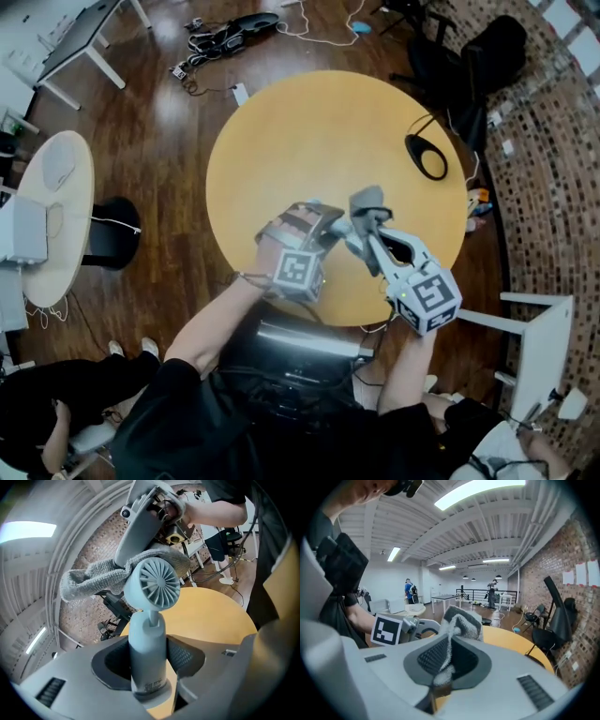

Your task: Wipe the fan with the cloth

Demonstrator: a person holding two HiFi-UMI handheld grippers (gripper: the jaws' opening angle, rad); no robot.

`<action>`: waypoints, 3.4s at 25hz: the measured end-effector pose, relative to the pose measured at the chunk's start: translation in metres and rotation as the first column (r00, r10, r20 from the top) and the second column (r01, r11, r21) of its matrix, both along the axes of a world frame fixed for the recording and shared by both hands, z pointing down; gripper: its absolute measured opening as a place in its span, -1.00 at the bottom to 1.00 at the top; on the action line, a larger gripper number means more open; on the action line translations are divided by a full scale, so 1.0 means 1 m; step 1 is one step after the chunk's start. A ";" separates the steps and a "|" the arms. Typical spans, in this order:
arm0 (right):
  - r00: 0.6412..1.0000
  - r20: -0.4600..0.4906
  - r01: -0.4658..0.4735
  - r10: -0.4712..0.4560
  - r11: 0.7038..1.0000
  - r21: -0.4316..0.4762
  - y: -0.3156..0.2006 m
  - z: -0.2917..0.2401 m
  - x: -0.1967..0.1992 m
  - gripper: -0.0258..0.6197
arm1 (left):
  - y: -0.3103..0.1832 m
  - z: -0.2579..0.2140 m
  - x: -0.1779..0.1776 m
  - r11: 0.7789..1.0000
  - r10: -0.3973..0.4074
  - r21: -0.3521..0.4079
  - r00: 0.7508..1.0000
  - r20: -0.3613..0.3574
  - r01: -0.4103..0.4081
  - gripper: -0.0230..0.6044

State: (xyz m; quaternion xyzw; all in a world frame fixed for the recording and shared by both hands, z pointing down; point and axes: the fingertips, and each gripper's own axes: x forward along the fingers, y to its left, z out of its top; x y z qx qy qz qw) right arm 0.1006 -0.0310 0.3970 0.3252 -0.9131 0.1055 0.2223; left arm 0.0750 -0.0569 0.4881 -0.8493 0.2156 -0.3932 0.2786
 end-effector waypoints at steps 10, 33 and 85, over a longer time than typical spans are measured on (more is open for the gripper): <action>0.991 -0.100 0.096 -0.087 0.991 0.092 0.009 -0.027 -0.033 -0.84 | 0.003 -0.005 -0.018 0.999 -0.006 0.052 0.999 0.049 0.004 -0.27; 0.980 -0.111 0.160 -0.165 0.986 -0.051 0.027 0.004 -0.054 -0.84 | 0.019 -0.003 -0.025 0.991 0.078 0.096 0.988 0.136 -0.091 -0.27; 0.940 0.270 -0.282 0.207 0.918 0.279 -0.083 -0.086 -0.029 -0.84 | -0.025 -0.097 -0.017 0.395 -0.532 -0.777 0.568 -0.628 -0.489 -0.27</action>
